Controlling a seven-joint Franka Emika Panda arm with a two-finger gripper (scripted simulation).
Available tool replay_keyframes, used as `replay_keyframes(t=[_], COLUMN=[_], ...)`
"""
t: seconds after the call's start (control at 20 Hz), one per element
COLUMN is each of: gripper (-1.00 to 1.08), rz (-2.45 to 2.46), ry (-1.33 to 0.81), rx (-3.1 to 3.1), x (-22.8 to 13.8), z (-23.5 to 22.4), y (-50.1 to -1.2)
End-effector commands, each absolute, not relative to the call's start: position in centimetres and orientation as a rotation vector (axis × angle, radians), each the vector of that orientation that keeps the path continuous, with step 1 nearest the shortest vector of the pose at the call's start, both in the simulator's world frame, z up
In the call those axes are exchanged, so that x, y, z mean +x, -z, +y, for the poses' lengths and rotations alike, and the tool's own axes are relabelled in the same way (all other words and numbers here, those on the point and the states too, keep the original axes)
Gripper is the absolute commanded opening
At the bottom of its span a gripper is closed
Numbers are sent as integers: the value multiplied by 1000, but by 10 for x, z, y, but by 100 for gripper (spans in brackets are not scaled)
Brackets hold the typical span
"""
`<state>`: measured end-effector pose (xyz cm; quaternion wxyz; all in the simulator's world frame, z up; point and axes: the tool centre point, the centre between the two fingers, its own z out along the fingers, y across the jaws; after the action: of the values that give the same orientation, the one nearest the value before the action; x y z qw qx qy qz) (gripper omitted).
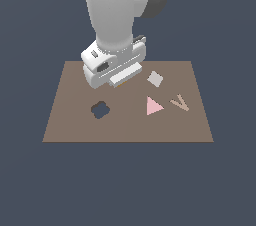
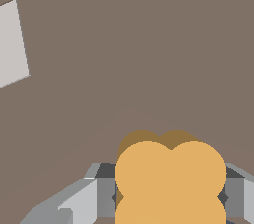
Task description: Insert a designated object into the corresponding slot on a board.
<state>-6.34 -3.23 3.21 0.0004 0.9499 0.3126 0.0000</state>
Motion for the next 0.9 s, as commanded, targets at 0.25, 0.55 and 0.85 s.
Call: replay_keyframes(t=[0.25,0.55,0.85], gripper=[-100,-100,-100], rz=[1324,1625,1911], ry=[-1,-1,-1], rx=[2847,2686,2490], x=[-55,-44,-29], z=[-52,-68,-82], y=[-34,-35,-36])
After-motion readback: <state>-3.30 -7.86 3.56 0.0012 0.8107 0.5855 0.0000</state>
